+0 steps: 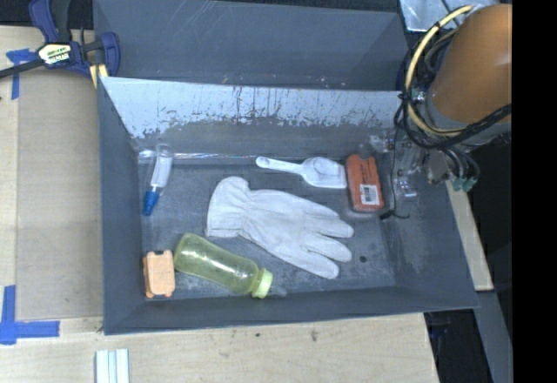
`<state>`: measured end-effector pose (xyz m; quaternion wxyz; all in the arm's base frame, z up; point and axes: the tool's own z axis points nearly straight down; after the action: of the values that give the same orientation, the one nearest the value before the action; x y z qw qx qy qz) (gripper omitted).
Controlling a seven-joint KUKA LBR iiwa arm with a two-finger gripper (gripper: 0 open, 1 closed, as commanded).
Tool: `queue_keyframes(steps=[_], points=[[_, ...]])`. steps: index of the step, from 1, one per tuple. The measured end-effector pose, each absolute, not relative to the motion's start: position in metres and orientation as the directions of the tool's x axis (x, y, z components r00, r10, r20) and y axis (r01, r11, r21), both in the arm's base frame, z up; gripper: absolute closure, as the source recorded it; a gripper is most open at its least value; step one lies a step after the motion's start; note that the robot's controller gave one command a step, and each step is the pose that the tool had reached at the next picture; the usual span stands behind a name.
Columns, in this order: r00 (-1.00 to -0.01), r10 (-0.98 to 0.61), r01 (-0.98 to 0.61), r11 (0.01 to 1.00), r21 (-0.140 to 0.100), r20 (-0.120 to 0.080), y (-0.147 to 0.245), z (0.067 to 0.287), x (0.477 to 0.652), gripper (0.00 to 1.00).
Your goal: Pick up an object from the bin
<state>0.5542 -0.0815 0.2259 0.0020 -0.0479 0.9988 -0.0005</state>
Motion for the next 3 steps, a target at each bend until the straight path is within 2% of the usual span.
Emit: queue_keyframes(steps=[1,2,3], points=[[-0.995,-0.096,-0.096,0.995,-0.001,-0.004,-0.081,0.226,0.554,0.0],[-0.989,-0.15,-0.15,0.989,-0.004,-0.011,-0.063,0.188,0.564,0.0],[-0.993,-0.117,-0.117,0.993,0.0,-0.004,-0.041,0.138,0.574,0.0]])
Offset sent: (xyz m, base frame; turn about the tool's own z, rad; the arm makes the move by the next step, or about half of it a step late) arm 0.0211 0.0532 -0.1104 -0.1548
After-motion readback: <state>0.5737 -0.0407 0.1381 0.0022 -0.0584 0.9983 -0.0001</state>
